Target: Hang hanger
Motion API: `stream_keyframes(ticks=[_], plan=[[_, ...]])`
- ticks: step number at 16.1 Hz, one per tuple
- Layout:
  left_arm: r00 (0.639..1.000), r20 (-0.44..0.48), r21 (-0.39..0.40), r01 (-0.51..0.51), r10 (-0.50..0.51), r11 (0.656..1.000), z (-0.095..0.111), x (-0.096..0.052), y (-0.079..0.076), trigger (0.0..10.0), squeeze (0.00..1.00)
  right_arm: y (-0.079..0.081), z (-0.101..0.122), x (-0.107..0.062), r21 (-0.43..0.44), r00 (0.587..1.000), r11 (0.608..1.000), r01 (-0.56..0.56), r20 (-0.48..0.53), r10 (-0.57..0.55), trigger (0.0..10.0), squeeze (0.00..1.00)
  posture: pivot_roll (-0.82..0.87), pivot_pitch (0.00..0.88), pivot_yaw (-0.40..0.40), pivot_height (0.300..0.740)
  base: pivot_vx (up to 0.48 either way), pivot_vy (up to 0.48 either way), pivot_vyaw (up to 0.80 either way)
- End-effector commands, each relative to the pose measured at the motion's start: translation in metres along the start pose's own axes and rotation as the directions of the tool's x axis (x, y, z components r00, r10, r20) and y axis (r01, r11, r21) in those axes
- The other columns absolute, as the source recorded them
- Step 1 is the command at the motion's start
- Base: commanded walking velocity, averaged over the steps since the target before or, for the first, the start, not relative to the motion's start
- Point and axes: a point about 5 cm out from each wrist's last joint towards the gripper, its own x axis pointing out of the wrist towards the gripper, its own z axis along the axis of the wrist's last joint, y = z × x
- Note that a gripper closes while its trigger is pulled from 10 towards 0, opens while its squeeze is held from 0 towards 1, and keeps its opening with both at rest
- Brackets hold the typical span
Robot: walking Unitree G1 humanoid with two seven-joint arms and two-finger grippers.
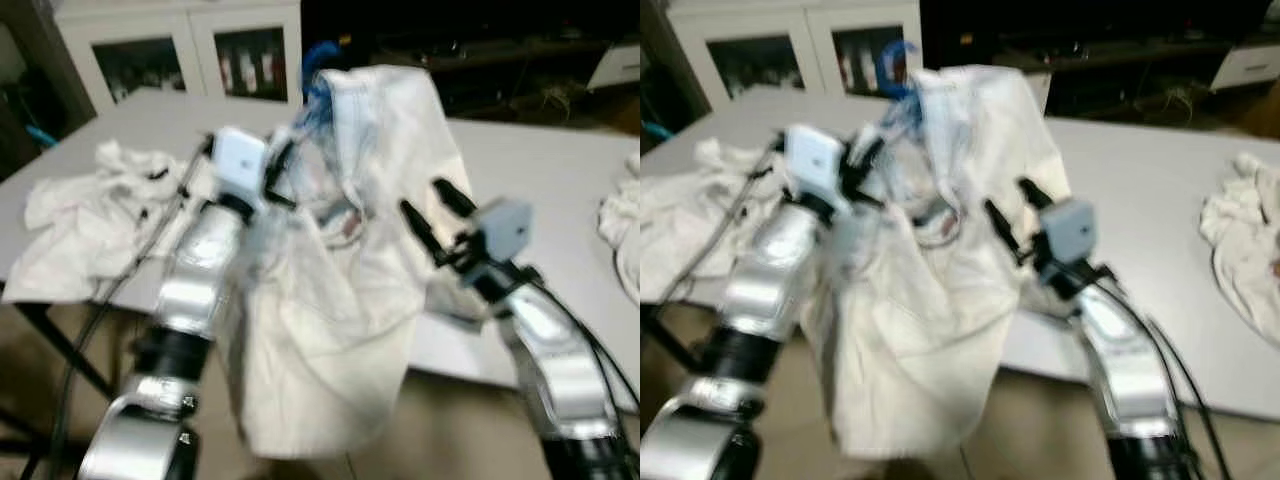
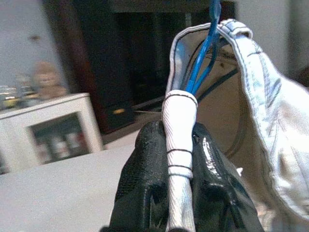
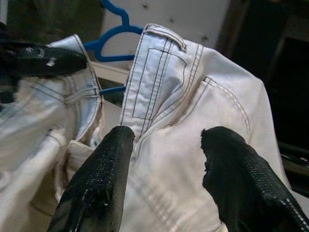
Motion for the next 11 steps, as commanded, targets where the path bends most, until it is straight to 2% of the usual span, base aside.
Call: stream_keyframes(ticks=[1, 11], plan=[[0.997, 0.069, 0.027, -0.031, 0.029, 0.999, 0.017, 0.003, 0.01, 10.0, 0.0, 0.003, 0.005, 0.004, 0.003, 1.0, 1.0, -0.01, 0.024, 0.01, 10.0, 0.0, 0.02, 0.0, 0.013, 0.723, 0.386, 0.0, 0.0], [0.997, 0.07, 0.024, -0.039, 0.038, 0.999, 0.017, 0.003, 0.01, 10.0, 0.0, -0.007, 0.023, 0.013, -0.047, 0.998, 0.999, 0.005, 0.069, -0.001, 10.0, 0.0, 0.02, 0.0, 0.009, 0.723, 0.381, 0.0, 0.0]])
